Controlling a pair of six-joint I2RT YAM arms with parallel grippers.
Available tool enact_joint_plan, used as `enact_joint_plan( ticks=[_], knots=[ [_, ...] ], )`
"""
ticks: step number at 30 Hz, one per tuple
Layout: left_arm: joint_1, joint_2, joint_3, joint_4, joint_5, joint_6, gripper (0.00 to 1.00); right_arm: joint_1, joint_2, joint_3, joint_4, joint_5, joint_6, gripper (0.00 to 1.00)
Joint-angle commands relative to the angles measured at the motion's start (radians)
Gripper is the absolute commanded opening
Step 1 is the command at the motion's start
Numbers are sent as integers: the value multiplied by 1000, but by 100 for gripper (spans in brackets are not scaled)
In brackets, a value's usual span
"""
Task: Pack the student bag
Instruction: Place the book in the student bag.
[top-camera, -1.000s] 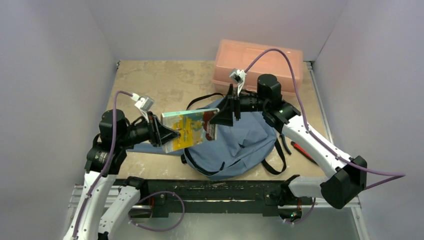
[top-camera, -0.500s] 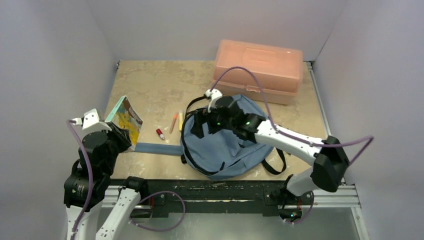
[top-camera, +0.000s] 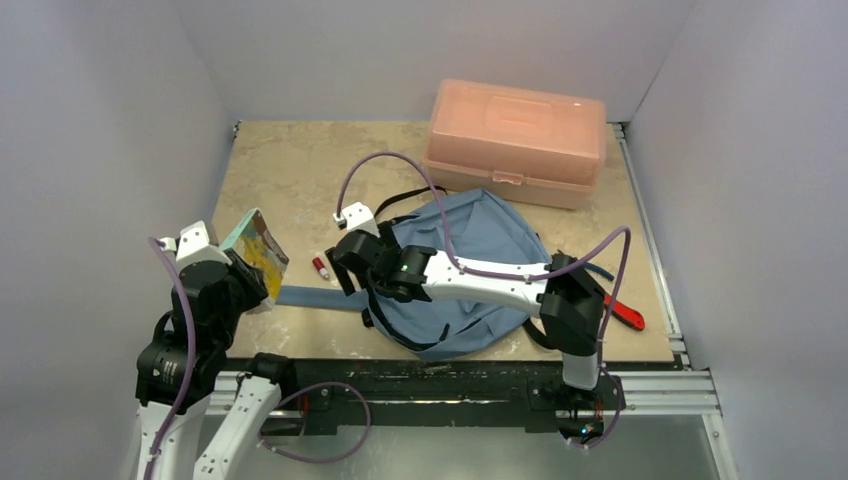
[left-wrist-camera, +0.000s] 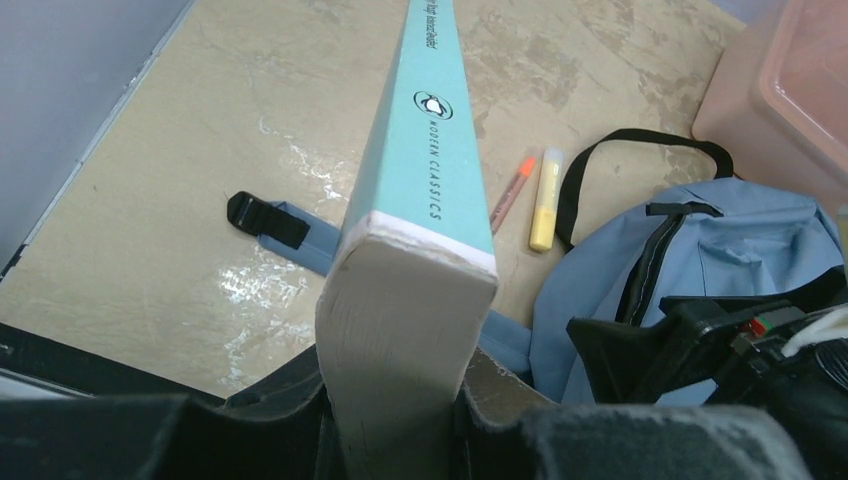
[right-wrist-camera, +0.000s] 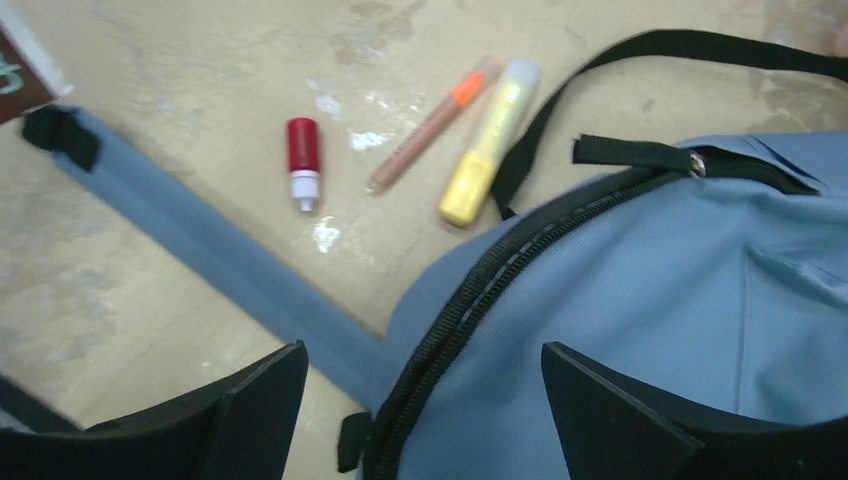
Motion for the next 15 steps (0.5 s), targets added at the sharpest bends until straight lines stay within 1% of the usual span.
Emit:
enact_joint_plan(
  ticks=[1,2,4,5,7,8,9,10,13,15],
  knots=[
    [-1,-11,12,94,28,-20,0,15,18,66,-131,239,27,84],
    [-1,-6,14,94,41,-15,0,14,8,47,-121,242,21,77],
    [-1,1,12,97,59,-10,0,15,-21,12,-93,233,4,56],
    [-1,4,10,101,66,-8,0,13,-33,0,-81,206,-3,47],
    [-1,13,9,105,80,-12,0,11,-52,-6,-78,182,-13,26],
    [-1,18,10,109,96,-11,0,10,-65,-10,-74,167,-20,12],
    [-1,21,7,119,121,-7,0,10,-83,-19,-58,145,-35,3],
    [0,25,4,131,150,-2,0,5,-99,-23,-50,119,-46,0],
    [-1,48,9,154,255,-3,0,-39,-164,-22,-58,-22,-94,0],
    [-1,75,20,174,387,-16,0,-101,-222,-60,-34,-153,-119,0]
  ],
)
